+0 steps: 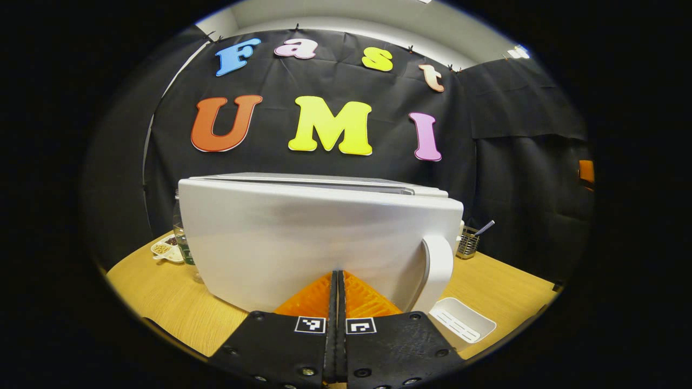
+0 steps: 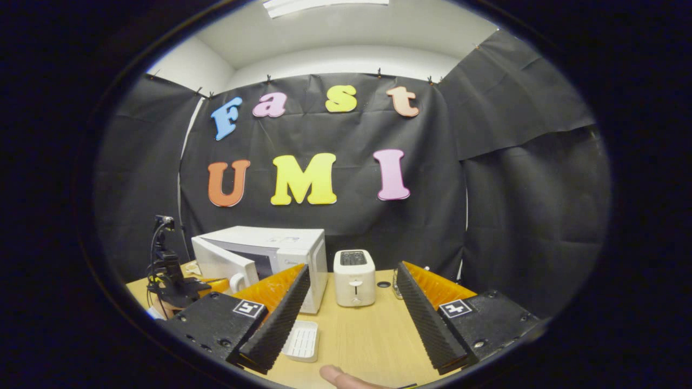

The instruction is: Open the microwave oven with the left hand, put the food in, and close the microwave oven.

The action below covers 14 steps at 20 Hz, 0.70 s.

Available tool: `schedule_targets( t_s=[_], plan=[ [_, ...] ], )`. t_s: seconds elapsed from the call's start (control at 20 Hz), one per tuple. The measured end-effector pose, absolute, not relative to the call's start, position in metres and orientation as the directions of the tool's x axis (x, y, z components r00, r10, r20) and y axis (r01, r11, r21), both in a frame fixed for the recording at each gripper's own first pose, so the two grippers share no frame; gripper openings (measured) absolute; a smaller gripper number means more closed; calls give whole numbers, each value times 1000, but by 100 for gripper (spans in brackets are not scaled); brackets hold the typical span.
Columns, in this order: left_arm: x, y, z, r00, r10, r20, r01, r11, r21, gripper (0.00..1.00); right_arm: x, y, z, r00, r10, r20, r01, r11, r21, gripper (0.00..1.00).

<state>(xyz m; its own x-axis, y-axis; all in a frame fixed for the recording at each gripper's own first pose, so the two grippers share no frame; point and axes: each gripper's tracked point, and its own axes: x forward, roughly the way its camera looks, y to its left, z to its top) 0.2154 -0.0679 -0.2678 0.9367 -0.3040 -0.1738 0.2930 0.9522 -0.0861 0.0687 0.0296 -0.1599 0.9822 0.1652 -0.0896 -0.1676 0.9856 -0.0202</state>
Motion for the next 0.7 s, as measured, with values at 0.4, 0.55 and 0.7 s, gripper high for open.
schedule_targets(
  t_s=[0.4, 0.55, 0.7],
  plan=[
    [277, -82, -269, 945, -256, -202, 230, 963, -142, 0, 79, 34, -133, 978, 202, -50, -203, 979, -18, 100],
    [278, -85, -269, 939, -263, -220, 231, 960, -158, 1, 79, 31, -122, 980, 197, -26, -197, 980, -6, 100],
    [279, -83, -266, 939, -278, -204, 246, 954, -169, 2, 76, 33, -121, 980, 196, -19, -196, 981, 0, 100]
  ],
)
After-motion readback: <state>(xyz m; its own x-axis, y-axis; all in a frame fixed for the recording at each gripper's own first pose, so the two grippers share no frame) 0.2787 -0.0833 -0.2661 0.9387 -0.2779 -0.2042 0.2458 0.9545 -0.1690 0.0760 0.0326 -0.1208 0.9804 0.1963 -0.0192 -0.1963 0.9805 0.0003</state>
